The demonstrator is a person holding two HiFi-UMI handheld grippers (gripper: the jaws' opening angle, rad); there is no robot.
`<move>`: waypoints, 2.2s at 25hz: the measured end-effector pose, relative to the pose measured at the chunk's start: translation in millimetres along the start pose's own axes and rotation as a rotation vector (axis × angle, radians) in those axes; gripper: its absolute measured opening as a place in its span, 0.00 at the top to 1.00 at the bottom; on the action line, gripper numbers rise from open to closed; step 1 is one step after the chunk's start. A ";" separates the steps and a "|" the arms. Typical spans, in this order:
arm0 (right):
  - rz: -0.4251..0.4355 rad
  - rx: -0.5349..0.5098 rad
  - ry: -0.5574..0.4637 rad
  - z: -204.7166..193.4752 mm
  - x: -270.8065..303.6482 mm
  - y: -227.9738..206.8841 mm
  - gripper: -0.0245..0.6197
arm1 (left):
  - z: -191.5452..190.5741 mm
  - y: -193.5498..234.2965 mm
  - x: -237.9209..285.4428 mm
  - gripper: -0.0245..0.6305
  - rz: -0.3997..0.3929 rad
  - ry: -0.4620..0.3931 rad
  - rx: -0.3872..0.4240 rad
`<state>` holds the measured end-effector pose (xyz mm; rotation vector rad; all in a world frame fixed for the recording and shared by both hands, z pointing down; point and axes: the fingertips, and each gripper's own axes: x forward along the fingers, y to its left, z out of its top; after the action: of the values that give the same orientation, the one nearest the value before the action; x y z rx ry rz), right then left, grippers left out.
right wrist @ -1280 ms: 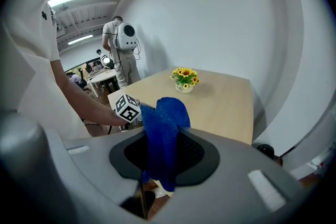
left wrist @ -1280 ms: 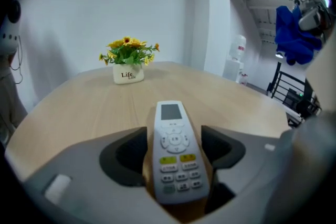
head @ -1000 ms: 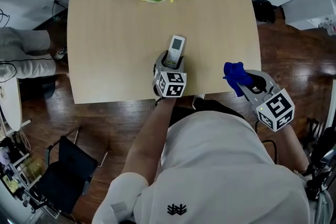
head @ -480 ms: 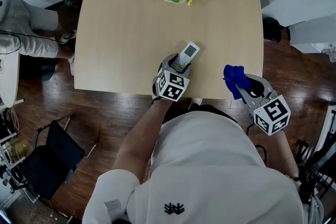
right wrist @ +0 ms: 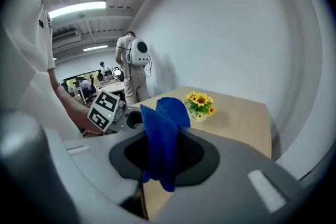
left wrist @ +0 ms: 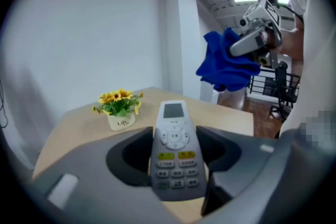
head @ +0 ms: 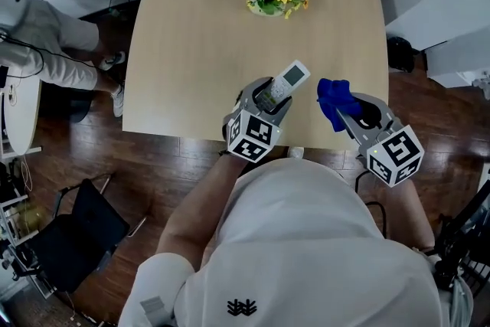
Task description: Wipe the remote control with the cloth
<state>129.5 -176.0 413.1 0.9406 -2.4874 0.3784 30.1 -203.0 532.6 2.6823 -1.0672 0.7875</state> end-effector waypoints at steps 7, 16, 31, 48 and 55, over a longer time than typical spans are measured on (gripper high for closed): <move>0.116 -0.093 -0.103 55.2 27.0 61.6 0.82 | 31.7 -8.7 -30.4 0.55 -0.044 -0.054 0.073; 0.252 -0.150 -0.076 55.6 67.4 145.2 0.82 | 34.6 -15.8 -75.0 0.55 -0.060 -0.114 0.120; -0.049 -0.137 -0.041 62.6 53.6 39.3 0.82 | 31.0 1.8 -95.0 0.55 -0.060 -0.134 0.103; 0.250 -0.154 -0.096 89.7 75.2 158.3 0.82 | 42.5 4.4 -90.8 0.55 -0.085 -0.163 0.106; 0.124 -0.120 -0.068 78.5 71.0 108.7 0.82 | 37.6 4.6 -93.6 0.55 -0.086 -0.162 0.103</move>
<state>-16.0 -167.5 371.0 0.7665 -2.6061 0.2371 -14.5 -162.5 451.4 2.8994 -0.9602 0.6356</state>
